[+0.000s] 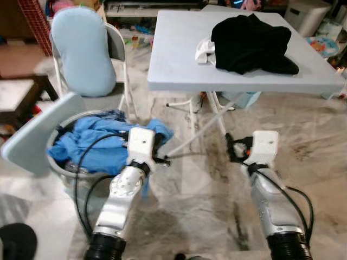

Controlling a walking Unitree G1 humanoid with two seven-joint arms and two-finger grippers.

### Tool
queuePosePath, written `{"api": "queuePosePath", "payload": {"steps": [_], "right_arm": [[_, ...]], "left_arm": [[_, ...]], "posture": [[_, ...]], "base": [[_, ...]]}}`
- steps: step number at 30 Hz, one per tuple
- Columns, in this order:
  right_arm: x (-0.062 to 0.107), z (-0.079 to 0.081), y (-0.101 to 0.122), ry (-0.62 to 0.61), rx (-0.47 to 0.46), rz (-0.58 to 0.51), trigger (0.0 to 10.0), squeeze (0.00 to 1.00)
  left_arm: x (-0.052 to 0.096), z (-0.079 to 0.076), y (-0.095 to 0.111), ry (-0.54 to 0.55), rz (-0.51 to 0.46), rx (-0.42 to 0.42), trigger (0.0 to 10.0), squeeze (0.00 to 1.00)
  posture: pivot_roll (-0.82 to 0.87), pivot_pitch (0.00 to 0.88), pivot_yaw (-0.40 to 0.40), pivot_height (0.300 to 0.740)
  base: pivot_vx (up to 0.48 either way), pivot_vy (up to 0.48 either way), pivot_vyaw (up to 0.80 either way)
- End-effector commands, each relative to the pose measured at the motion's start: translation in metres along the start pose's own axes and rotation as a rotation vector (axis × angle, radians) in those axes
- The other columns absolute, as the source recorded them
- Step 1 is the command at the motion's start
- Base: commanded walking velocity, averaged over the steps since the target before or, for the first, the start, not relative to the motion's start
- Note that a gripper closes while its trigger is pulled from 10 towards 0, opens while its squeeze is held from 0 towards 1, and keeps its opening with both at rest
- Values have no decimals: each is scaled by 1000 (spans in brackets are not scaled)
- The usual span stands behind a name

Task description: Hang hanger

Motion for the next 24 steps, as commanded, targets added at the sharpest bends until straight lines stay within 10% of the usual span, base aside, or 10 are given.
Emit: {"api": "queuePosePath", "payload": {"steps": [1, 19, 24], "right_arm": [[0, -8, 3, -20, 17, -2, 10000, 0], [5, 7, 1, 23, 77, -17, 10000, 0], [5, 1, 1, 8, 105, -17, 10000, 0]], "left_arm": [[-1, -9, 5, -19, -15, 1, 10000, 0], [-5, -20, 6, -55, -11, 15, 10000, 0], [-13, -39, 33, -108, -65, 16, 10000, 0]], "posture": [[-48, 124, 1, 740], [-67, 126, 6, 740], [-71, 125, 5, 740]], "base": [[0, -364, 0], [0, -335, 0], [0, 0, 0]]}}
Point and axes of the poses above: a point about 5 cm out from each wrist's last joint towards the gripper, its own x axis pointing back from the gripper into the wrist, its own y axis along the axis of the wrist's last joint, z = x × y, the point moved 6 cm from there along -x, pointing out of the wrist towards the gripper, and after that the axes turned 7 degrees about -x, right-handed, at the moved point
